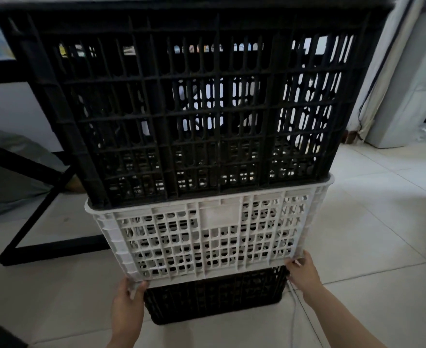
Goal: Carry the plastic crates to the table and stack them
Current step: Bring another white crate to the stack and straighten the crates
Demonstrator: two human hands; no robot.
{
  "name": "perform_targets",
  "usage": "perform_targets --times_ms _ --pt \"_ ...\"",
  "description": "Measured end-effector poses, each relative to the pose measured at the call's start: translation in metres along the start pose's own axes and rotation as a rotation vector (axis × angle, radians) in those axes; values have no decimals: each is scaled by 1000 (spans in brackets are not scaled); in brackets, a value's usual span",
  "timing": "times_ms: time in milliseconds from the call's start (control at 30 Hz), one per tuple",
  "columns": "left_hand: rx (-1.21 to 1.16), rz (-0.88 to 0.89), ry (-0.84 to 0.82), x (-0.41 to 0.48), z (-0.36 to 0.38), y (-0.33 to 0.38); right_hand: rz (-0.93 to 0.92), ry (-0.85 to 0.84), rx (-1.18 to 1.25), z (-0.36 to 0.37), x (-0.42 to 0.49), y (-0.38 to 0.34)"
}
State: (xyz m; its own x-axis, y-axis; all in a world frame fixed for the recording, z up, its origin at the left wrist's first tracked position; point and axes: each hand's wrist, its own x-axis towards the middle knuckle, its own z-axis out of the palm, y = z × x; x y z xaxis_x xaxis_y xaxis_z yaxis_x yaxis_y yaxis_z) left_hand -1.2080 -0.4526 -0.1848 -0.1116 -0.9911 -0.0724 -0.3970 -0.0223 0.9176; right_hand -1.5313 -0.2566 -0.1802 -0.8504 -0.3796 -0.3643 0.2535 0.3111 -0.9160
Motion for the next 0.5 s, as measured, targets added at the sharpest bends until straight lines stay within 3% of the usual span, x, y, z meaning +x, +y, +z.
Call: perform_targets --times_ms 133,233,400,500 --pt "-188 112 34 -6 -8 41 -10 111 -58 1 -11 -19" --pt "-299 217 98 -12 -21 83 -153 193 0 5 -33 -52" --pt "-535 385 341 -12 -57 170 -422 334 324 -8 -74 -123" --pt "-610 417 355 5 -87 231 -493 381 520 -26 -80 -170"
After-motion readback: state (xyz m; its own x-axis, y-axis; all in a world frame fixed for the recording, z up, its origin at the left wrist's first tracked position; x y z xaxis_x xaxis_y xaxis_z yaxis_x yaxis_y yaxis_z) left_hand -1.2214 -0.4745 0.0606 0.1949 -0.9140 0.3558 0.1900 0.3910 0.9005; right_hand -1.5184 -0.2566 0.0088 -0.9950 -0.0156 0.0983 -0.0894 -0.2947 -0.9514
